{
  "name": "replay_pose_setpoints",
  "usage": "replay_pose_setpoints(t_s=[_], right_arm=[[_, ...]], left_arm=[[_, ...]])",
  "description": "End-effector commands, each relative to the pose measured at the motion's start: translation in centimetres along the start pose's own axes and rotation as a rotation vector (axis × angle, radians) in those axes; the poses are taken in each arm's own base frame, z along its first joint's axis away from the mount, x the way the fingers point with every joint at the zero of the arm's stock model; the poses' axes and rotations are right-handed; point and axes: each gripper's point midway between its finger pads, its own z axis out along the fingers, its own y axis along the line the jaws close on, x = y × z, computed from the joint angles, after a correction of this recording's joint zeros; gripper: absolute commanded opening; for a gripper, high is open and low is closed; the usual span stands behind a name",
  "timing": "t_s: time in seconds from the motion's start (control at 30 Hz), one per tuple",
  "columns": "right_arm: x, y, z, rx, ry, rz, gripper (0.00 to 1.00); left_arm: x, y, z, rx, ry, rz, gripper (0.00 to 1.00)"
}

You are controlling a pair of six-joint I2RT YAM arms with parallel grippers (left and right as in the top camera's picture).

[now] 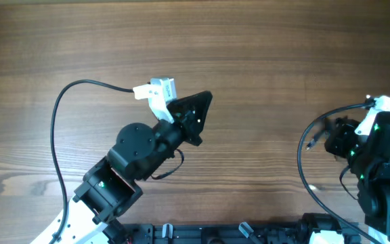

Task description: Untangle cables

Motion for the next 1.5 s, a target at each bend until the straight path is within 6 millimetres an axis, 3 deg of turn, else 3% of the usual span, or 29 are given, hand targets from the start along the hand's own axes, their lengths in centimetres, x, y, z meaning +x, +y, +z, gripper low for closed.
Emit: replay_pose_setpoints(t_s=[0.0,0.07,0.27,0.43,0.73,0.93,1.27,1.33,1.43,1.47], right_arm=[[-0.6,2.8,-0.5,-0.156,-0.018,-0.112,0.04],[-1.0,4.3,-0.8,-0.241,-0.037,-0.159,0.04],[-1.4,9.4,-3.0,-0.555,-0.100,-0.325,0.04],[-0.9,11.5,-4.5,-0.701,-0.120,-0.403,0.04],[-0.7,13.2,-6.2,-0.837,-0.147,-0.448,0.04],[-0.5,14.2,-7.4,-0.928,-0.165,-0.481,0.04],[-0.8,14.2,-6.9,-0.923,-0.159,-0.472,0.04],[-0.9,14.3,-6.6,-0.924,-0.148,-0.454,0.04],[-1.8,14.5,-6.0,-0.929,-0.132,-0.388,0.04],[-2.0,14.6,-5.8,-0.930,-0.120,-0.359,0.04]], left_arm=[[-0.1,0.4,0.0,-0.028,0.004,0.024,0.04],[0.4,0.9,0.1,-0.046,0.024,0.025,0.14],[1.2,0.9,0.1,-0.036,0.063,0.084,0.28],[2.1,-0.2,0.0,0.029,0.114,0.133,0.30],[4.2,-3.7,-0.7,0.261,0.217,0.328,0.31],[6.2,-5.8,-1.0,0.434,0.296,0.404,0.42],[7.2,-5.0,0.0,0.416,0.334,0.392,0.59],[7.5,-4.7,0.0,0.407,0.349,0.388,0.69],[8.6,-3.7,-0.2,0.386,0.391,0.438,1.00],[9.1,-3.1,-0.3,0.379,0.411,0.484,1.00]])
